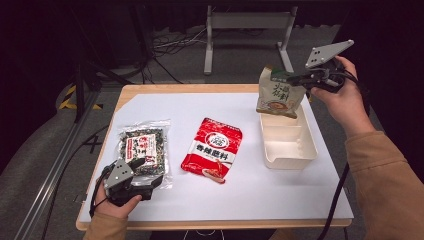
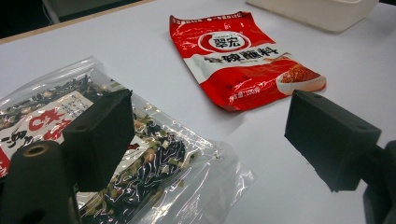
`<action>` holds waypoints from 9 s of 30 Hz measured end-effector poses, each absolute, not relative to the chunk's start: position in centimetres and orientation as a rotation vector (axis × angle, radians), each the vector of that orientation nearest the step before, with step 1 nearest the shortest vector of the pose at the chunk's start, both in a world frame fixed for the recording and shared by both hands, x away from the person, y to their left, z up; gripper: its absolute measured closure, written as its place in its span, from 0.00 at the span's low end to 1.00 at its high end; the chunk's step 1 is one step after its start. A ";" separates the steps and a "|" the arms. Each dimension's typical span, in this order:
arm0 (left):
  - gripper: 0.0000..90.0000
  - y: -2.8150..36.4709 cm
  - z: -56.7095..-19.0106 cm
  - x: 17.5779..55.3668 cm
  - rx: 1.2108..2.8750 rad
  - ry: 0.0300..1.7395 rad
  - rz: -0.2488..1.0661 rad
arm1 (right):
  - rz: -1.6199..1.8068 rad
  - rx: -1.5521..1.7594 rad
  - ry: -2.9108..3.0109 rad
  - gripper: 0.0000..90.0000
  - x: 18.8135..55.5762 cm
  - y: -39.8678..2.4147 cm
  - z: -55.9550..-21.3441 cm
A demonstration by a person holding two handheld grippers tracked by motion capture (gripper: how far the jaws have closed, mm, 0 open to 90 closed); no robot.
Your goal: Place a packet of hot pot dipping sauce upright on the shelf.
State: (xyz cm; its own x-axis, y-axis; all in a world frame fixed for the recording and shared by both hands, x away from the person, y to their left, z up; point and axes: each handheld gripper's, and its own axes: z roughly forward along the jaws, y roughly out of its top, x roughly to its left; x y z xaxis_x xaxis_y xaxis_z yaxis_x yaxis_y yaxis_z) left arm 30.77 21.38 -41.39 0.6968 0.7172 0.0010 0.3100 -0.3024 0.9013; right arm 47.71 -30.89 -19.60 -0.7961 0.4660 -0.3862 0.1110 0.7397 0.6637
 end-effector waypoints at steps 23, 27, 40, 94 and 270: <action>0.18 22.3 -41.7 29.4 1.898 0.847 0.526 | 0.847 0.405 2.400 0.99 52.0 -32.7 -21.2; 0.18 22.5 -41.7 29.2 1.894 0.855 0.533 | 0.834 0.410 2.403 0.99 52.5 -33.2 -21.7; 0.18 22.6 -41.8 28.9 1.898 0.868 0.533 | 0.777 0.410 2.438 0.99 53.8 -33.9 -23.2; 0.17 22.1 -42.0 29.5 1.915 0.853 0.517 | 0.763 0.661 2.394 0.58 54.2 -34.4 -26.8; 0.17 21.0 -41.8 31.4 1.910 0.794 0.467 | 0.685 0.710 2.961 0.94 52.7 -15.2 -40.7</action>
State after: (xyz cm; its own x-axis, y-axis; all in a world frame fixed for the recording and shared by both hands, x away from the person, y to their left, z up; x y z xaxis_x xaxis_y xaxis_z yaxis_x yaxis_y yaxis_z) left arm 31.39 20.99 -41.82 0.7127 0.7013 -0.0169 0.3255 -0.3093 0.8935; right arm 52.66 -15.18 -40.73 -0.8964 0.4359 0.0803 0.4269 0.8004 0.4209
